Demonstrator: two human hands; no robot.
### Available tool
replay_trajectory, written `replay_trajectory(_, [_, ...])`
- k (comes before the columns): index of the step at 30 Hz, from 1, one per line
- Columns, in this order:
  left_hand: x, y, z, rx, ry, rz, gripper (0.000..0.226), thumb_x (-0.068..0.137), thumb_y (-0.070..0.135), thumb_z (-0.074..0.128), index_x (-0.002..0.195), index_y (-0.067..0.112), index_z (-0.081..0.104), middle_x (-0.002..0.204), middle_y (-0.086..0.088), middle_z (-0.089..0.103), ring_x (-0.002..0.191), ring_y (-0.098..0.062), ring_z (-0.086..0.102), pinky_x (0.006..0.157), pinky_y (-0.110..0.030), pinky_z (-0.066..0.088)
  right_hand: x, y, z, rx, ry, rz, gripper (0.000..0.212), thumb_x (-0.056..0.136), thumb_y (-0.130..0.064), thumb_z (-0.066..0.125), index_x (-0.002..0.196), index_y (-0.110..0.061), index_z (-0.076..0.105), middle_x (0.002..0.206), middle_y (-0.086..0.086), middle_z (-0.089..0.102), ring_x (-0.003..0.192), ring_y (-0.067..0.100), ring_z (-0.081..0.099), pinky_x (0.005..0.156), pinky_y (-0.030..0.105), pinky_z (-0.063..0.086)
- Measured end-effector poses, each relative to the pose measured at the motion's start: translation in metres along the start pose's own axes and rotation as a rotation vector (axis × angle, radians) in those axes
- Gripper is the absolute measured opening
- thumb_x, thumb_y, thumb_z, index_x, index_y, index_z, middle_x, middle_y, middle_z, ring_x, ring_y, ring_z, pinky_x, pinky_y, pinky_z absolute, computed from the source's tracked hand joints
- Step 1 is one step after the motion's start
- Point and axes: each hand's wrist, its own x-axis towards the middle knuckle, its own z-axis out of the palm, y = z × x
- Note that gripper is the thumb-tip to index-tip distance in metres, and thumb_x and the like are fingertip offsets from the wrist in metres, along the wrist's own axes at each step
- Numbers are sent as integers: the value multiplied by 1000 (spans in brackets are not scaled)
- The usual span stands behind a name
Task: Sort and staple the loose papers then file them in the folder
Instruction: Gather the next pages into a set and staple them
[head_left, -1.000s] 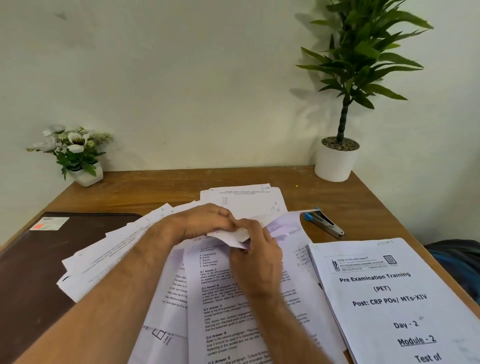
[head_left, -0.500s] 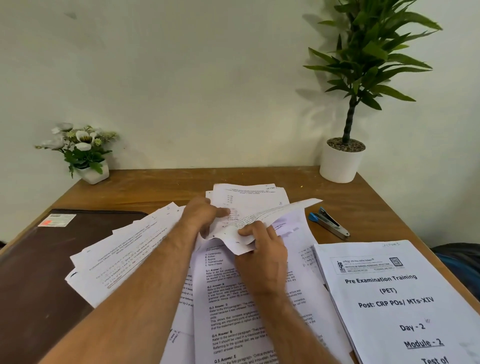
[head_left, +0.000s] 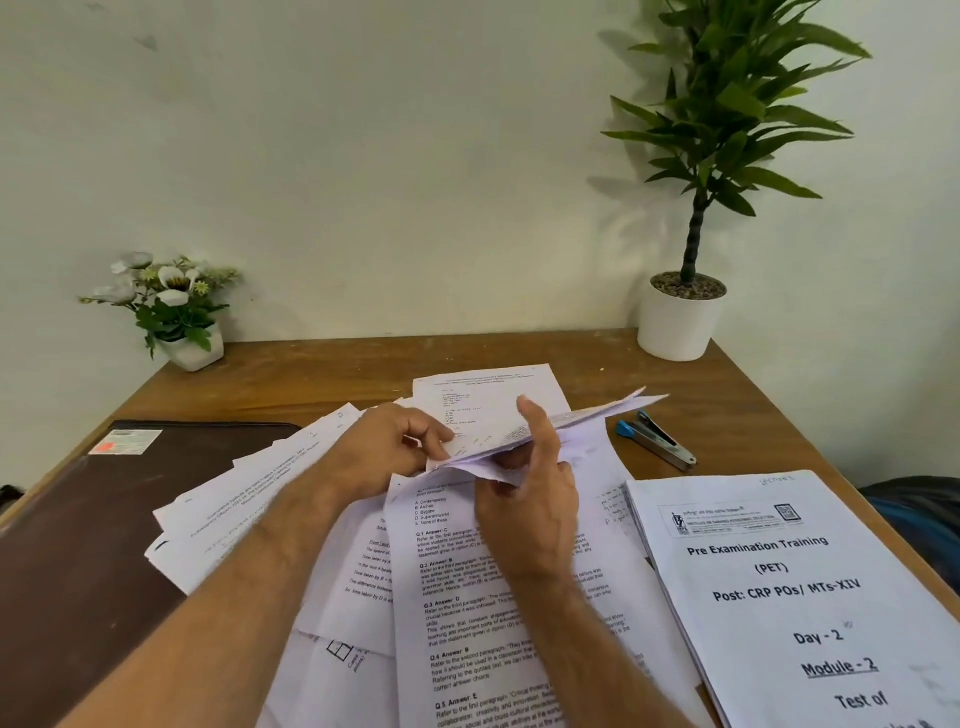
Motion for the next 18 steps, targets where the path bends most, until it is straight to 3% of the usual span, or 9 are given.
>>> replay_trajectory(2, [-8,-3,-1,-17,7,-10,38,80,-18,65,80,16,82,98,14,76,93,7,66,73,-4,47,-1,2,0,1,15,12,64,86,-24,76,117,-56,29,115,-14,65,103,16,55,79,29,55])
replay_trajectory(6, [-13,3,-6,-221,17,-137,39,89,-12,49,90,8,83,93,-3,80,86,-11,74,74,-17,56,0,0,-2,-41,-20,26,42,90,-25,71,103,-44,35,122,-10,63,105,14,50,79,26,55])
replay_trajectory(8, [2,-1,-6,-274,191,-264,36,88,-5,49,83,9,82,85,-10,78,77,-24,74,77,-34,63,3,0,-3,-42,-27,22,38,91,-24,70,102,-42,38,119,-10,64,103,13,49,79,26,55])
replay_trajectory(10, [17,-4,-6,-205,340,-358,19,84,11,62,77,15,79,79,-9,77,77,-28,74,81,-46,63,4,-1,-3,-43,-18,11,37,90,-23,70,101,-40,39,115,-10,65,102,14,48,78,28,54])
replay_trajectory(11, [20,-2,-4,-153,357,-393,8,81,16,71,76,14,76,78,-9,76,76,-28,75,79,-46,63,4,-2,-3,-42,-12,9,38,90,-22,70,101,-40,39,113,-10,65,101,15,48,78,30,55])
replay_trajectory(12, [22,2,-1,-116,356,-423,11,79,21,80,77,12,74,78,-9,75,69,-26,74,72,-42,64,3,-2,-2,-41,-10,9,38,90,-22,70,100,-40,38,112,-10,65,101,15,48,78,32,55])
replay_trajectory(15, [29,16,8,-97,302,-498,37,78,29,88,82,4,61,72,-8,66,32,-11,58,36,-20,45,1,-3,-1,-37,-37,7,39,90,-19,70,100,-40,38,109,-13,62,101,14,48,78,31,56])
replay_trajectory(18, [37,18,12,-93,262,-523,33,80,21,88,79,2,61,64,-8,63,25,-10,51,29,-16,37,1,-3,-2,-36,-38,-10,40,89,-17,69,99,-39,37,105,-16,58,102,14,48,79,31,55])
